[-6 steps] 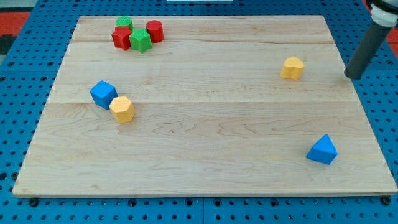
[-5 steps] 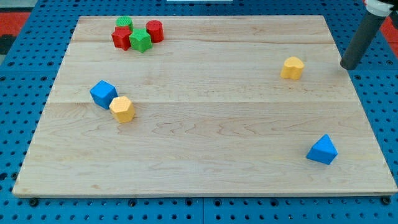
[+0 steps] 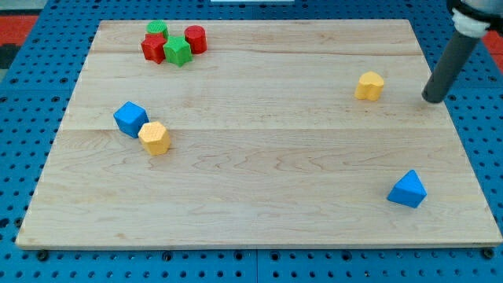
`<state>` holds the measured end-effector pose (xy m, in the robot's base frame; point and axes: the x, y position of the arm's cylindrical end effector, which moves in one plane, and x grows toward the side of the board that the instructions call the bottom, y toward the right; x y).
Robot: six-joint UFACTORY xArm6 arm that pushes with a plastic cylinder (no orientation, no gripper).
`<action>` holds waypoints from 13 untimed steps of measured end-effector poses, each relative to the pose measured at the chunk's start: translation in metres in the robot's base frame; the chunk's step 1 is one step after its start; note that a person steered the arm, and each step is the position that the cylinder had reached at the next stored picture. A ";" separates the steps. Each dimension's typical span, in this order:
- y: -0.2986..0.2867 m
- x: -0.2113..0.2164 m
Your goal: Move the yellow heart closer to the blue cube
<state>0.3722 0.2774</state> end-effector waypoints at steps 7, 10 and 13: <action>-0.292 -0.012; -0.356 -0.023; -0.410 -0.031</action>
<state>0.3409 -0.1322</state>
